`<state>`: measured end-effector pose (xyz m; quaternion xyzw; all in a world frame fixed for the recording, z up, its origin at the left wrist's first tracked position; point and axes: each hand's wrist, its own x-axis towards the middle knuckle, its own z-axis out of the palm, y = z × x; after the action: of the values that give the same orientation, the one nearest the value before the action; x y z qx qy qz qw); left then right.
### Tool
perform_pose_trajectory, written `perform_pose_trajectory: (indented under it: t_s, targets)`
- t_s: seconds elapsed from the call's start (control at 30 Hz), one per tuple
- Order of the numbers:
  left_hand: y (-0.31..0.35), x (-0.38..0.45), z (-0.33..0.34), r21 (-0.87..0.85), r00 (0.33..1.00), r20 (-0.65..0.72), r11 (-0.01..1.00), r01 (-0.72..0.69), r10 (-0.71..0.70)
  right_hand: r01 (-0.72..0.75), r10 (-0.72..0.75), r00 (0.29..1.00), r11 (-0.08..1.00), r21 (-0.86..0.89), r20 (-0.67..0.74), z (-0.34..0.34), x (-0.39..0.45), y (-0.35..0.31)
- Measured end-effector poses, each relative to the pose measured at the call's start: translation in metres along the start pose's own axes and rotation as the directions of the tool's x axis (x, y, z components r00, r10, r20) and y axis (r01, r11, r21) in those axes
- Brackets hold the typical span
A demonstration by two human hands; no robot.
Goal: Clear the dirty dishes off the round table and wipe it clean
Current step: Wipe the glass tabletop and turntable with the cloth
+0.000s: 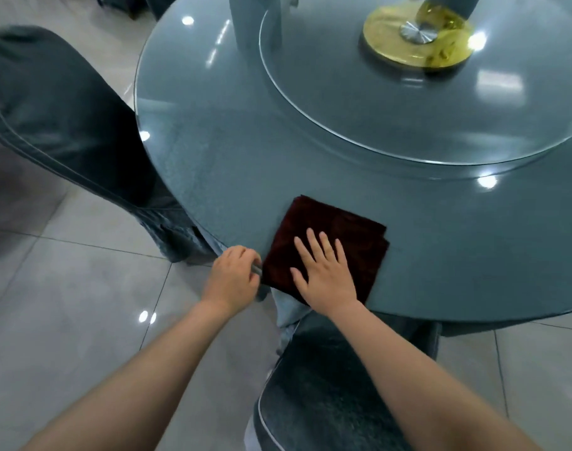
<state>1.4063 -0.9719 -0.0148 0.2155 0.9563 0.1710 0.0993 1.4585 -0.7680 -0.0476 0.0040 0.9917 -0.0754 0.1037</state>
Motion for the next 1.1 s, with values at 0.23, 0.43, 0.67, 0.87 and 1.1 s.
perform_pose_trajectory:
  t_s: [0.23,0.43,0.67,0.87,1.1]
  targets:
    - [-0.054,0.035,-0.008,0.073,0.994,0.021,0.992,0.102,-0.104,-0.587,0.593,0.803,0.804,0.09,-0.06,-0.002,-0.111,0.149]
    - [-0.051,0.076,-0.01,0.054,0.998,0.004,0.996,0.067,-0.067,-0.737,0.746,0.666,0.662,0.134,-0.027,-0.003,-0.063,0.118]
    - [-0.075,0.133,-0.023,0.085,0.999,0.038,0.996,-0.04,0.037,-0.292,0.3,0.953,0.946,0.144,-0.038,-0.005,0.046,-0.04]
    - [-0.1,0.172,-0.035,0.157,0.977,0.14,0.97,-0.183,0.161,-0.554,0.566,0.823,0.819,0.147,-0.05,0.0,0.003,0.005]
    - [-0.107,0.184,-0.031,0.158,0.962,0.149,0.955,-0.251,0.228,-0.884,0.899,0.437,0.427,0.192,0.012,0.003,-0.05,0.048]
